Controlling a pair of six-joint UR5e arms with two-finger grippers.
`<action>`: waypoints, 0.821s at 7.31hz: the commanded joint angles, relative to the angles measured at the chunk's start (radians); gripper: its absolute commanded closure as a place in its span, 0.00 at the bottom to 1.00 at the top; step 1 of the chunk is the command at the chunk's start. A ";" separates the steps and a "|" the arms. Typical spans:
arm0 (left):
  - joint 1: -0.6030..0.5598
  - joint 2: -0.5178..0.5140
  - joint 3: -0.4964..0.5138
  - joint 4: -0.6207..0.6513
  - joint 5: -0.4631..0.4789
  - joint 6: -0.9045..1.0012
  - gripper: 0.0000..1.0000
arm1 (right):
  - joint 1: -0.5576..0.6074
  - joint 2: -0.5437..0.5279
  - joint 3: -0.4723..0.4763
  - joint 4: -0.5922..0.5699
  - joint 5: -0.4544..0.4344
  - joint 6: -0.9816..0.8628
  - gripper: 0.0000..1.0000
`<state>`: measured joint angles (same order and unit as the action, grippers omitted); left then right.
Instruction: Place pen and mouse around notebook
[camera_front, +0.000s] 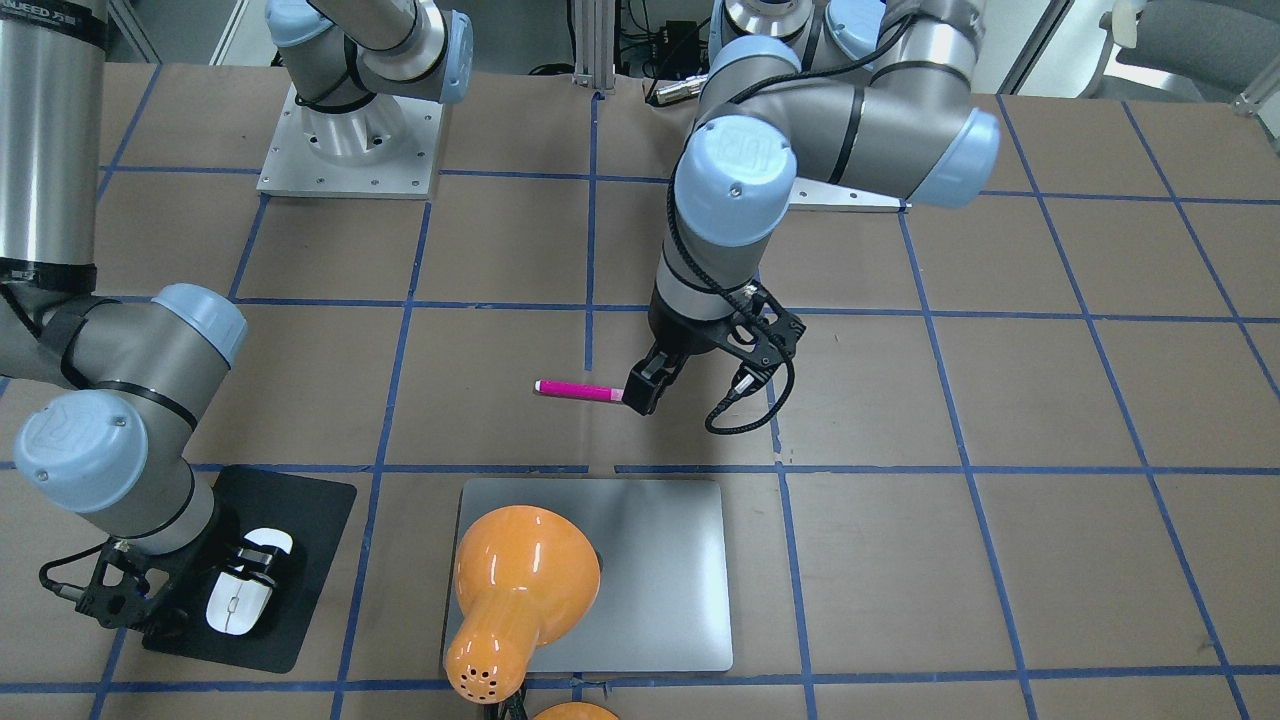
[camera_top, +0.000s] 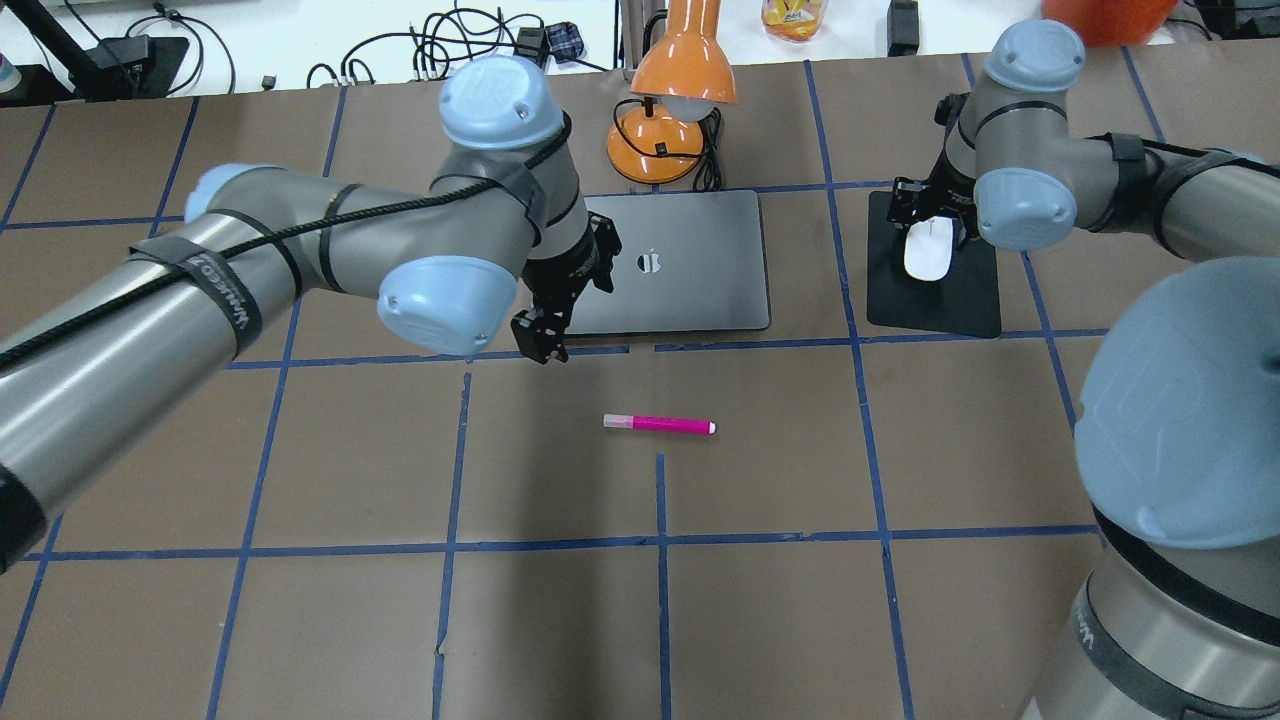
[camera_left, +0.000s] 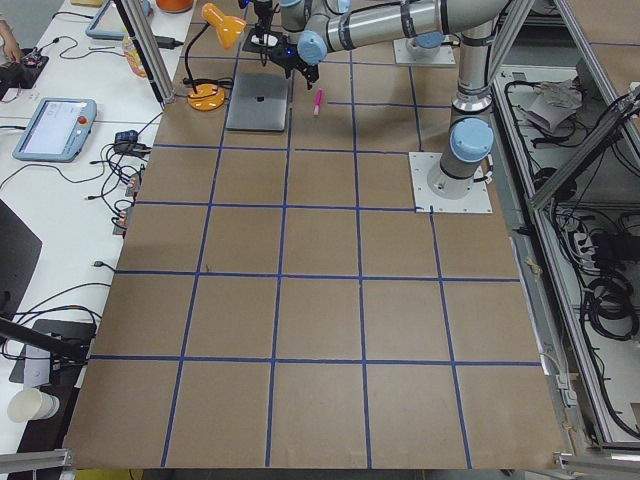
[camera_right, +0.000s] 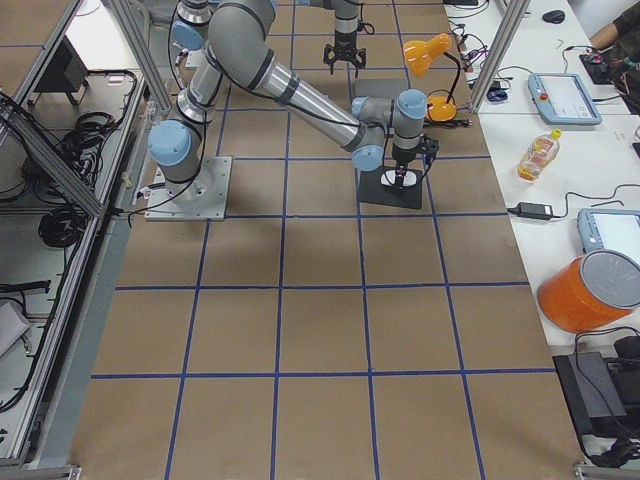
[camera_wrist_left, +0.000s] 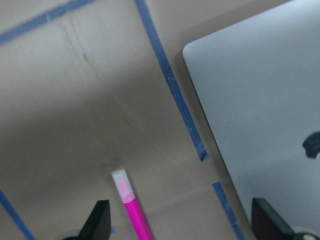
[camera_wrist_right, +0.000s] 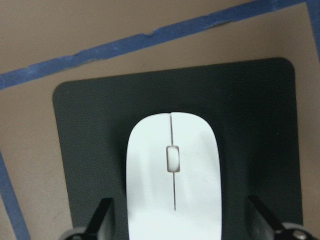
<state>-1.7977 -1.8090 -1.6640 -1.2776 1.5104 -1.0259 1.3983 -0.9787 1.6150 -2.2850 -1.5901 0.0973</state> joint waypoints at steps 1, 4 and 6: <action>0.084 0.086 0.093 -0.188 -0.001 0.504 0.00 | -0.002 -0.061 -0.006 0.083 -0.004 -0.005 0.00; 0.093 0.148 0.153 -0.345 0.008 0.838 0.00 | 0.002 -0.324 0.005 0.414 0.007 -0.018 0.00; 0.092 0.163 0.159 -0.332 0.034 0.917 0.00 | 0.031 -0.482 0.005 0.578 0.010 -0.013 0.00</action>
<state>-1.7054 -1.6580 -1.5102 -1.6115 1.5256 -0.1554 1.4071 -1.3582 1.6193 -1.8170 -1.5817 0.0817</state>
